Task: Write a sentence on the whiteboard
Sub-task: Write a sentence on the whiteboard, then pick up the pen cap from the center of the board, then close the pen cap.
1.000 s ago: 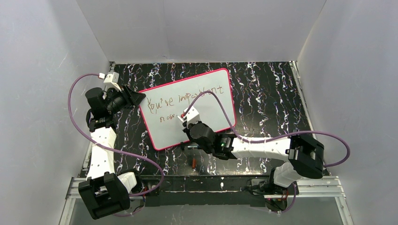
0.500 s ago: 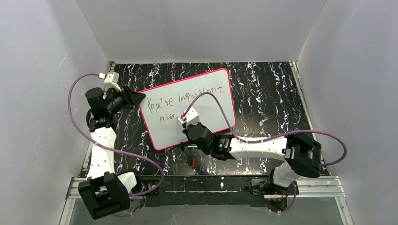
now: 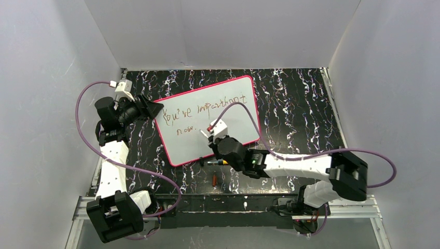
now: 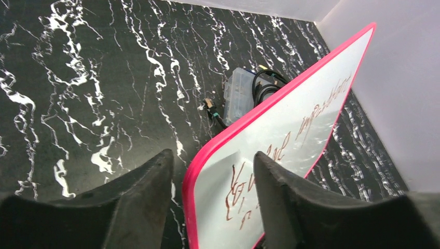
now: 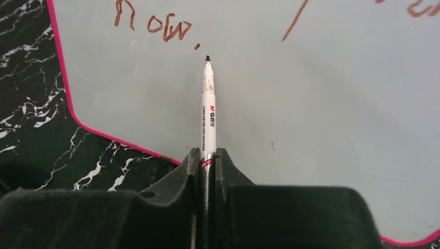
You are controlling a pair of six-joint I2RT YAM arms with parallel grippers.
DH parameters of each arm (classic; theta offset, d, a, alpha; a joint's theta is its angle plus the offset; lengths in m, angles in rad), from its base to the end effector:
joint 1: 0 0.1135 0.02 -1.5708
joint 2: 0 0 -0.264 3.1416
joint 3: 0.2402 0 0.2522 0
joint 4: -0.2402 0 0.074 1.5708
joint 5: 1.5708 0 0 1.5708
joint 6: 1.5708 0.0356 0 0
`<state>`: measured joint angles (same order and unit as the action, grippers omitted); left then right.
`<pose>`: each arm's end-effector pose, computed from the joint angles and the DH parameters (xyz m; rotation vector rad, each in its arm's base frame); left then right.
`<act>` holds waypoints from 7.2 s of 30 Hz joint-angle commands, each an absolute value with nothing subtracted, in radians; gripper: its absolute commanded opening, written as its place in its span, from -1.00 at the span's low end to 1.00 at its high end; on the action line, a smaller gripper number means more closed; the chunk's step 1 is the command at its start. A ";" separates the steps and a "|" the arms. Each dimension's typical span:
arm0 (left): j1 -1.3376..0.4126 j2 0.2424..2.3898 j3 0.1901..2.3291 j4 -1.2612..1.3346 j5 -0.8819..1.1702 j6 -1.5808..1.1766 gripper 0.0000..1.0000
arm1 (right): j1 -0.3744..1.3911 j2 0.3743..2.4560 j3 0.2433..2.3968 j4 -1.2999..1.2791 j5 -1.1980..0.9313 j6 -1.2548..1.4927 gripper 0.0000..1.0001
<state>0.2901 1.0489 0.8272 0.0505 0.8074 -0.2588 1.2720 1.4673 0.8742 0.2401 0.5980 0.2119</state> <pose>0.2351 0.0434 0.3302 0.1228 1.7309 -0.6759 0.1152 0.3061 0.2532 -0.5900 1.7903 0.4496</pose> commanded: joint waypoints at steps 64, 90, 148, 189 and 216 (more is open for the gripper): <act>-1.123 1.450 0.800 -0.427 -0.031 -0.774 -0.24 | 1.223 0.559 0.359 0.023 0.805 0.584 -0.97; -1.130 1.607 0.899 -0.479 -0.042 -0.737 -0.32 | 1.223 0.555 0.345 0.018 0.805 0.599 -0.97; -0.748 1.143 0.933 0.086 -0.018 -1.112 -1.00 | 1.224 0.678 0.410 0.500 0.583 0.286 -0.97; -0.748 1.132 0.899 0.127 -0.024 -1.118 -1.00 | 1.224 0.710 0.430 0.509 0.584 0.275 -0.97; -0.749 1.116 0.886 0.129 -0.030 -1.139 -1.00 | 1.224 0.725 0.428 0.500 0.605 0.284 -0.97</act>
